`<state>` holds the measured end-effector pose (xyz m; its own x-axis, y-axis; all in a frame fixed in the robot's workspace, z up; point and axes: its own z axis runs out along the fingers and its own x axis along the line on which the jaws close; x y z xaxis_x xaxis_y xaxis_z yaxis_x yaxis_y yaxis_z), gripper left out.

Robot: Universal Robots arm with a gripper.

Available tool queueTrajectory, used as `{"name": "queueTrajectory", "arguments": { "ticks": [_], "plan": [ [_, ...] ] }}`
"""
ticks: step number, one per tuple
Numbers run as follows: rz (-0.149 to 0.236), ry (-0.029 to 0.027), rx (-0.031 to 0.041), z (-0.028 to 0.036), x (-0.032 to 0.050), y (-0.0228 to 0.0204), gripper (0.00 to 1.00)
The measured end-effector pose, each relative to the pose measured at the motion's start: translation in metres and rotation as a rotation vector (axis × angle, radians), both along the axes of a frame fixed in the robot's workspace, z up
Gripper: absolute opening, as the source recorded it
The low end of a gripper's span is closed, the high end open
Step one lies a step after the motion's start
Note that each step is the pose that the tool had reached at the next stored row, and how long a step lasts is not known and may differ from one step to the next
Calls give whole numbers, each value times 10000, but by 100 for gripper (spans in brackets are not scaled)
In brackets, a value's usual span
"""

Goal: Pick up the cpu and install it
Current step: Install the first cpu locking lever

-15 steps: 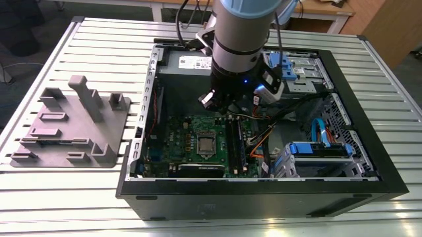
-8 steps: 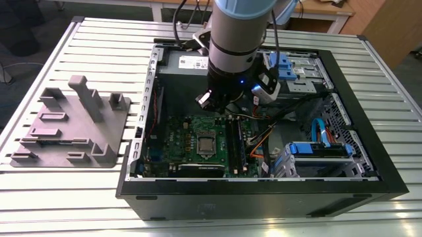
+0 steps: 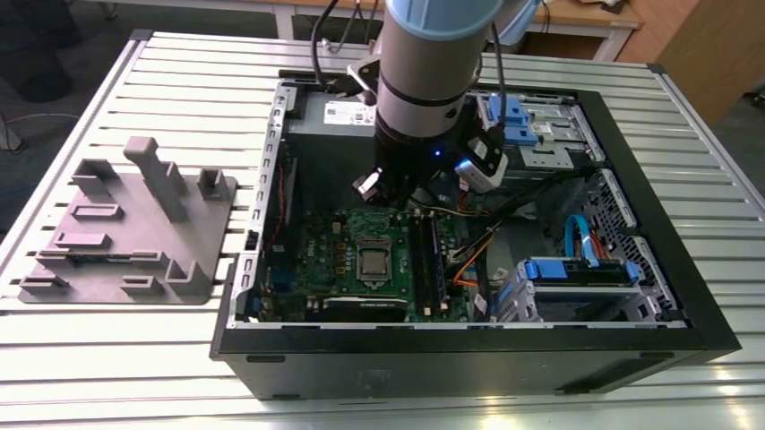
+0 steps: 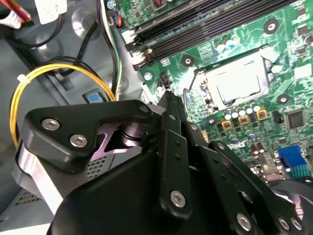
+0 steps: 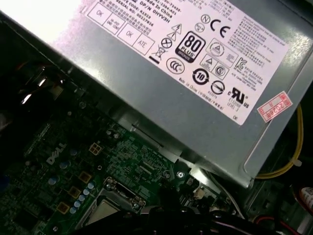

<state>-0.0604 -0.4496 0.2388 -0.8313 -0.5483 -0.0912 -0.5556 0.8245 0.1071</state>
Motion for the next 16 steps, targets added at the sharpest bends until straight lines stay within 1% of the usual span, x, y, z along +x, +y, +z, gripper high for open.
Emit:
{"name": "queueTrajectory", "arguments": {
  "ticks": [9,12,14,16],
  "plan": [
    [-79,0,-3,-4,0,-144,11],
    [-88,-1,-2,-5,-1,-150,11],
    [-87,-1,-2,-9,0,-177,11],
    [-87,-1,-2,-9,0,-177,11]
  ]
}}
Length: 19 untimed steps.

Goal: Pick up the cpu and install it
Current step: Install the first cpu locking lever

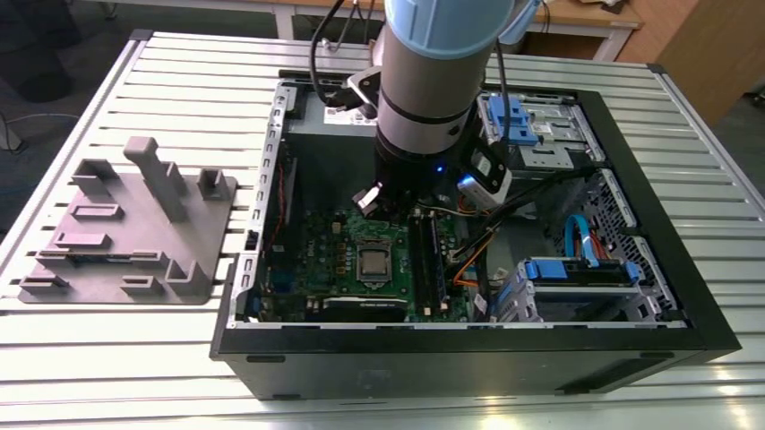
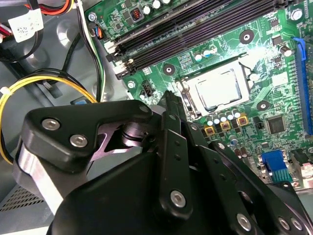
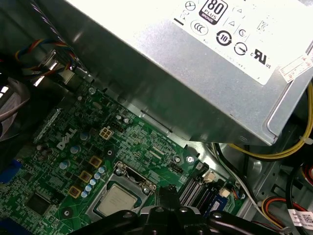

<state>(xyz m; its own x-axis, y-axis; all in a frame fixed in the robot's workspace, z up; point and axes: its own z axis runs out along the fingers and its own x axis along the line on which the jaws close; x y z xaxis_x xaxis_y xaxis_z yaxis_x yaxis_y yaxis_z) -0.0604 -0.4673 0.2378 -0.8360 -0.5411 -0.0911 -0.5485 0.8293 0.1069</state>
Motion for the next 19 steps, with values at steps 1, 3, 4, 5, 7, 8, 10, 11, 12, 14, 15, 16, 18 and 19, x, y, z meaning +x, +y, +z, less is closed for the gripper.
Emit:
{"name": "queueTrajectory", "arguments": {
  "ticks": [1,3,4,5,7,8,10,11,12,14,15,16,18,19],
  "plan": [
    [0,0,0,0,0,0,11],
    [0,0,0,0,0,0,11],
    [0,0,0,-3,0,-23,11],
    [0,0,0,-7,0,-47,11],
    [0,0,0,-7,0,-47,11],
    [0,0,0,-7,0,-47,11],
    [0,0,0,-7,0,-47,11],
    [0,0,0,-7,0,-47,11],
    [0,0,0,-7,0,-47,11],
    [0,-1,-1,-7,0,-47,11],
    [0,0,-4,-7,0,-51,11],
    [2,0,-6,-7,0,-58,11],
    [-2,1,-6,-10,0,-82,11],
    [-4,1,-6,-12,0,-98,11]
  ]
}}
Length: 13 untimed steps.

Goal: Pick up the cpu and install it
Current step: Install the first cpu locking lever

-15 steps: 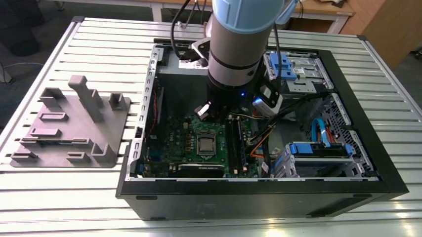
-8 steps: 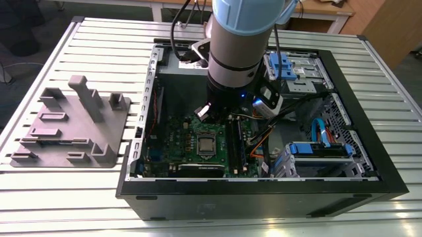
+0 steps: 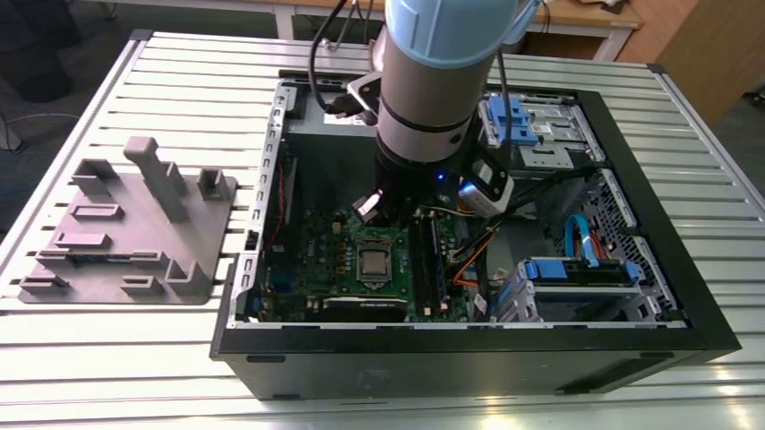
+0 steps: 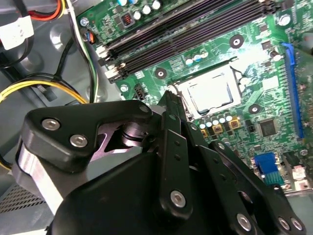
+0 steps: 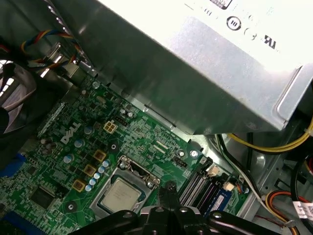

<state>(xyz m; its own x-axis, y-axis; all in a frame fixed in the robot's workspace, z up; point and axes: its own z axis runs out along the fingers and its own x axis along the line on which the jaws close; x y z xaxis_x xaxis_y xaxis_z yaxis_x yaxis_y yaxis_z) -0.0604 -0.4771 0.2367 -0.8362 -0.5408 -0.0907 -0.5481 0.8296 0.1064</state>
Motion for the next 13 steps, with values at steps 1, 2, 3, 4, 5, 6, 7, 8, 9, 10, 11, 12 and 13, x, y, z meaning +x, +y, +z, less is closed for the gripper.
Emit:
{"name": "queueTrajectory", "arguments": {
  "ticks": [1,2,3,4,5,6,7,8,9,10,11,12,13],
  "plan": [
    [-3,0,1,-3,0,-18,11],
    [-7,1,2,-7,0,-37,11],
    [-10,2,2,-10,0,-52,11],
    [-11,1,3,-12,0,-55,11],
    [-12,2,2,-12,0,-55,11],
    [-12,3,1,-12,0,-55,11],
    [-12,2,1,-12,0,-56,11],
    [-11,2,1,-13,0,-57,11],
    [-11,2,0,-18,0,-64,11],
    [-10,3,-1,-30,0,-77,11],
    [-11,3,0,-48,0,-90,11],
    [-11,3,0,-65,-1,-105,11],
    [-11,3,1,-85,-1,-120,11]
  ]
}}
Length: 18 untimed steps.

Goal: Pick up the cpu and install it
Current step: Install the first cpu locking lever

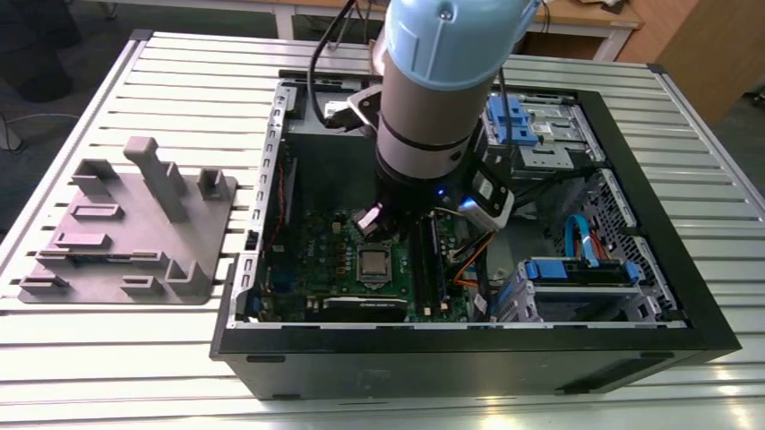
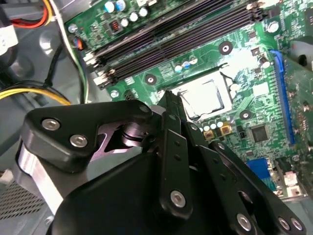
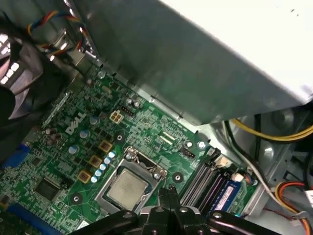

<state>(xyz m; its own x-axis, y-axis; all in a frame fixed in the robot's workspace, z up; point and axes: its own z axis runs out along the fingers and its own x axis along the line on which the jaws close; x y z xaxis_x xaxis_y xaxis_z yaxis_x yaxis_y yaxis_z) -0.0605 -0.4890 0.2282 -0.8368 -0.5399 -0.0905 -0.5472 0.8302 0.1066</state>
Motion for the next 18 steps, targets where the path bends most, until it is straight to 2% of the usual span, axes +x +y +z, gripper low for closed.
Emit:
{"name": "queueTrajectory", "arguments": {
  "ticks": [5,9,15,16,18],
  "plan": [
    [-3,4,0,-90,-3,-69,11],
    [-6,9,-2,-133,-8,-107,11],
    [-5,9,0,-147,-10,-115,11],
    [-16,9,-13,-150,-10,-116,11],
    [-127,8,-92,-164,-10,-116,11]
  ]
}}
